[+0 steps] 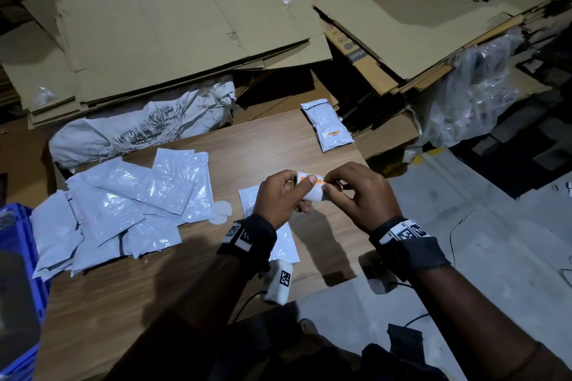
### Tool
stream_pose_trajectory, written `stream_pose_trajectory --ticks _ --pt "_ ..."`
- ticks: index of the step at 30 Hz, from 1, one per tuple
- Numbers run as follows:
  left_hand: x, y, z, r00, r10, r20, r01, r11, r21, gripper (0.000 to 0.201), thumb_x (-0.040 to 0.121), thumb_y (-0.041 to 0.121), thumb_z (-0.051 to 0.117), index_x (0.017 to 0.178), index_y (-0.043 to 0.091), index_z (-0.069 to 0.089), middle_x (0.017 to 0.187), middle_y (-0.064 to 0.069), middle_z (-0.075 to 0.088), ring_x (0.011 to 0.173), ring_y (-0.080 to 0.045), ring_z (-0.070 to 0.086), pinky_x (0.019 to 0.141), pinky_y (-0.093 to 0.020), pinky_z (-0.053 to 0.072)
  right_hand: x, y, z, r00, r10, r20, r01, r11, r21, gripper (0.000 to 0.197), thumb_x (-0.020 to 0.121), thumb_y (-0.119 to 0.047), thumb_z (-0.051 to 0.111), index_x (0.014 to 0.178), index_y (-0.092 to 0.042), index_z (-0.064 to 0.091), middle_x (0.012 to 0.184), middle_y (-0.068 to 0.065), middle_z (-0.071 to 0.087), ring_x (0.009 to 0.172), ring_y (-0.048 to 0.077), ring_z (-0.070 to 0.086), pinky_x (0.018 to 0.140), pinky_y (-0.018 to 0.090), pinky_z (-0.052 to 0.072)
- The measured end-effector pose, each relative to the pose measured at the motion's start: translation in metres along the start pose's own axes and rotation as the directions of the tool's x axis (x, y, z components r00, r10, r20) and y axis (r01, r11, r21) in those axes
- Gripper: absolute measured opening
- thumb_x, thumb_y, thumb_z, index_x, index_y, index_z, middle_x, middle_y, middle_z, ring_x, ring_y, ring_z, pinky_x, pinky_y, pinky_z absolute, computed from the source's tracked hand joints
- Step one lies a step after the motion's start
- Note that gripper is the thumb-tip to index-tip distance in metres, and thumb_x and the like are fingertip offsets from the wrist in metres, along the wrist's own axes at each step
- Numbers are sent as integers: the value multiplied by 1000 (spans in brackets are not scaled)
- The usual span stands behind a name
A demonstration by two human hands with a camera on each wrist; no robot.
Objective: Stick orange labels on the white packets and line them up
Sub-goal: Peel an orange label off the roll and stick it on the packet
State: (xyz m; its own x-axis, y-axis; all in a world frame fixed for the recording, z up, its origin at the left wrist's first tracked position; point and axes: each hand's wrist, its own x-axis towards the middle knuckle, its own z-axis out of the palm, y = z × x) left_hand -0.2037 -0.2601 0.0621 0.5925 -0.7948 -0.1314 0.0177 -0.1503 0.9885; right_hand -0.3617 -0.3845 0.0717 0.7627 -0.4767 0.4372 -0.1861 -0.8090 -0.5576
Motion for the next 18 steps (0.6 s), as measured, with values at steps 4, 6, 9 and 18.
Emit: stream_pose_trajectory --ticks 4,6,9,18 --pt "-1 5 2 1000 26 5 -26 999 47 32 91 38 73 92 6 72 68 -21 70 57 -31 67 66 -53 58 4 -4 1 1000 19 -20 -21 993 -112 14 93 -32 63 85 -21 66 79 -7 58 74 18 55 58 42 48" --pt "-2 7 3 999 36 -5 -35 997 70 30 92 37 73 94 7 72 67 -20 71 58 -31 69 67 -53 58 6 -6 2 1000 19 -17 -21 991 -135 16 93 -32 61 84 -20 64 79 -5 57 74 19 55 58 43 47" --pt "-1 9 1 999 44 -6 -43 996 78 32 90 41 73 95 9 73 67 -17 72 59 -32 70 69 -53 59 9 -8 2 1000 6 -12 -7 989 -147 18 93 -32 59 84 -18 64 78 -4 56 73 20 53 57 42 46" --pt "0 10 -2 999 45 -25 -42 995 86 36 88 44 73 94 8 71 65 -15 72 59 -31 72 68 -49 59 16 -11 3 999 53 4 -52 985 -164 18 92 -36 56 85 -21 62 81 -7 57 76 18 55 57 43 49"
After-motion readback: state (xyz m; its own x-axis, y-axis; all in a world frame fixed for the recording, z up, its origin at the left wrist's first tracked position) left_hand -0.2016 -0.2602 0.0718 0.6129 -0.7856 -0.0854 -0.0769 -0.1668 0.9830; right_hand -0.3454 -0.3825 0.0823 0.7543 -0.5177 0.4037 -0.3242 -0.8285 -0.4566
